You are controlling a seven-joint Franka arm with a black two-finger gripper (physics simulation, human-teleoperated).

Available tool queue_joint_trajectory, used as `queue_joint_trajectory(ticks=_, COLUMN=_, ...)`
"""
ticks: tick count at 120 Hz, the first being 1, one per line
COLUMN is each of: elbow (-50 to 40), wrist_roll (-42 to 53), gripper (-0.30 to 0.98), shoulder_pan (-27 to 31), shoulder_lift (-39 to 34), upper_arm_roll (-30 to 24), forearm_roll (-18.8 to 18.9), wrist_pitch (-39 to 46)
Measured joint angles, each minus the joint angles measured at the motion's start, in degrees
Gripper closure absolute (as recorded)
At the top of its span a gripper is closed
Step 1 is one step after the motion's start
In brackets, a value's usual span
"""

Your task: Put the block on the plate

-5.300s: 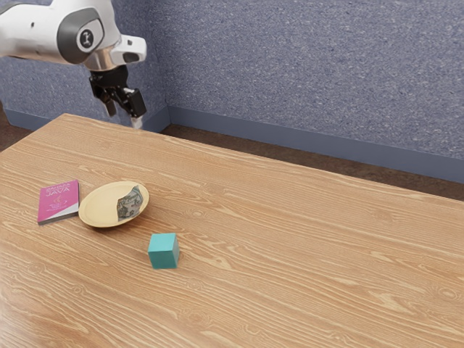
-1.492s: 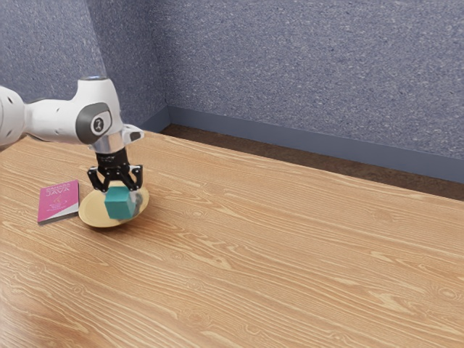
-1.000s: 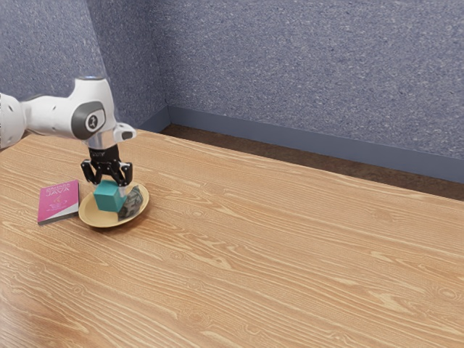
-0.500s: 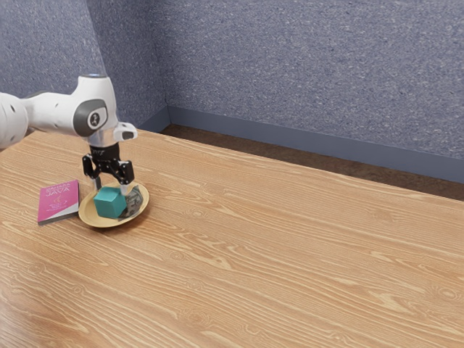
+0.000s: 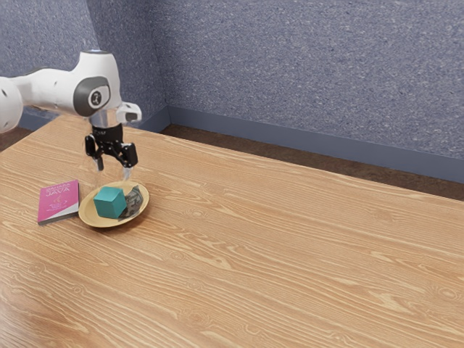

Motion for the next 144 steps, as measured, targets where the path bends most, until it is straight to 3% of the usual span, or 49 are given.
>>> queue_joint_trajectory(ticks=57, elbow=-2.18, wrist_roll=1.57, gripper=0.00, shoulder_pan=-7.22, shoulder_lift=-13.69, upper_arm_roll=1.62, forearm_roll=-6.25, wrist_pitch=-5.64)
queue_joint_trajectory(ticks=73, elbow=-2.76, wrist_roll=1.84, gripper=0.00, shoulder_pan=-12.46, shoulder_lift=-17.01, upper_arm_roll=6.48, forearm_roll=-8.38, wrist_pitch=-7.01)
queue_joint_trajectory(ticks=104, elbow=-5.79, wrist_roll=2.74, gripper=0.00, shoulder_pan=-27.07, shoulder_lift=-24.88, upper_arm_roll=22.64, forearm_roll=-11.18, wrist_pitch=-8.17)
queue_joint_trajectory(ticks=129, elbow=-5.37, wrist_roll=3.47, gripper=0.00, shoulder_pan=-28.28, shoulder_lift=-28.60, upper_arm_roll=25.35, forearm_roll=-12.39, wrist_pitch=-10.88)
queue_joint_trajectory(ticks=144, elbow=-5.00, wrist_roll=3.77, gripper=0.00, shoulder_pan=-32.48, shoulder_lift=-29.42, upper_arm_roll=29.50, forearm_roll=-12.81, wrist_pitch=-11.96)
